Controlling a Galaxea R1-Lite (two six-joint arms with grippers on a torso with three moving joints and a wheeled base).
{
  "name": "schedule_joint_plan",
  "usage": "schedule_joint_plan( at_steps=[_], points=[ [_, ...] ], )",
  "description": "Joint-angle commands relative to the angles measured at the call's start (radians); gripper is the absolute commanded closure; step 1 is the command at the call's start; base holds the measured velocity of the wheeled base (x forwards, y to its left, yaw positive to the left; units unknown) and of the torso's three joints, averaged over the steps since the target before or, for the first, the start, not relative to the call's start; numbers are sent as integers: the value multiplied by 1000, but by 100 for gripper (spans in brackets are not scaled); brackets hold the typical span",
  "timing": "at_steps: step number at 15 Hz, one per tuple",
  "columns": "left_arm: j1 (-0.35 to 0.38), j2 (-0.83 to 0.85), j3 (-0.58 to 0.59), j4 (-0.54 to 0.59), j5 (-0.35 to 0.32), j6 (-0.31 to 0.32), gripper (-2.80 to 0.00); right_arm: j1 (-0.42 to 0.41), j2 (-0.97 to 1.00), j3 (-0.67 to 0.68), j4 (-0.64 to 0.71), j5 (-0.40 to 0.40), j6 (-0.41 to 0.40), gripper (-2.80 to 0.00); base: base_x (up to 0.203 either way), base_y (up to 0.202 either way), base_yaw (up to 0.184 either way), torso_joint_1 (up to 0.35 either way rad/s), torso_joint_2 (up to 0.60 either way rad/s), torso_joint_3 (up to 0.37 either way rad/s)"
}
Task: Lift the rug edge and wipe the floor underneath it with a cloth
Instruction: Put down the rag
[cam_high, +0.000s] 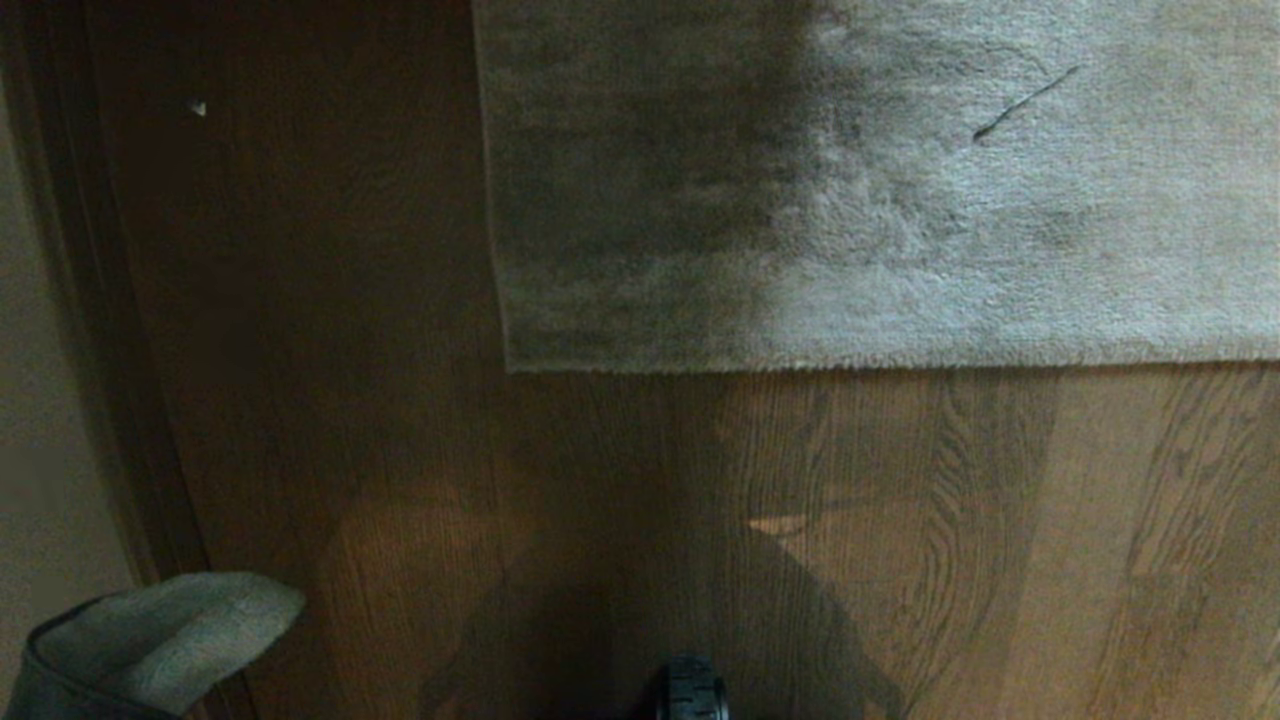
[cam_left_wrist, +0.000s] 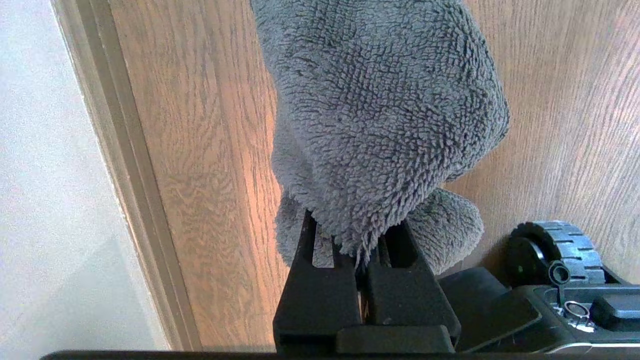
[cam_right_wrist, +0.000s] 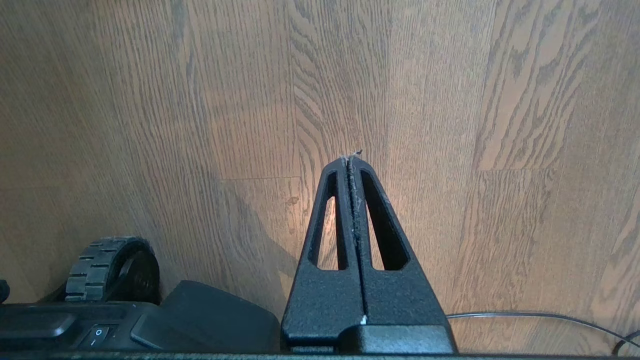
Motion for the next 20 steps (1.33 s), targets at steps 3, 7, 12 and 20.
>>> schedule_joint_plan(
  at_steps=[3,7,12,20],
  points=[
    [0,0,0,0,0,-1,0,0,4,0,-1,-1,0,0,0,0,0,0,0,0],
    [0,0,0,0,0,-1,0,0,4,0,-1,1,0,0,0,0,0,0,0,0],
    [0,0,0,0,0,-1,0,0,4,0,-1,-1,0,0,0,0,0,0,0,0],
    [0,0,0,0,0,-1,0,0,4,0,-1,-1,0,0,0,0,0,0,0,0]
  ],
)
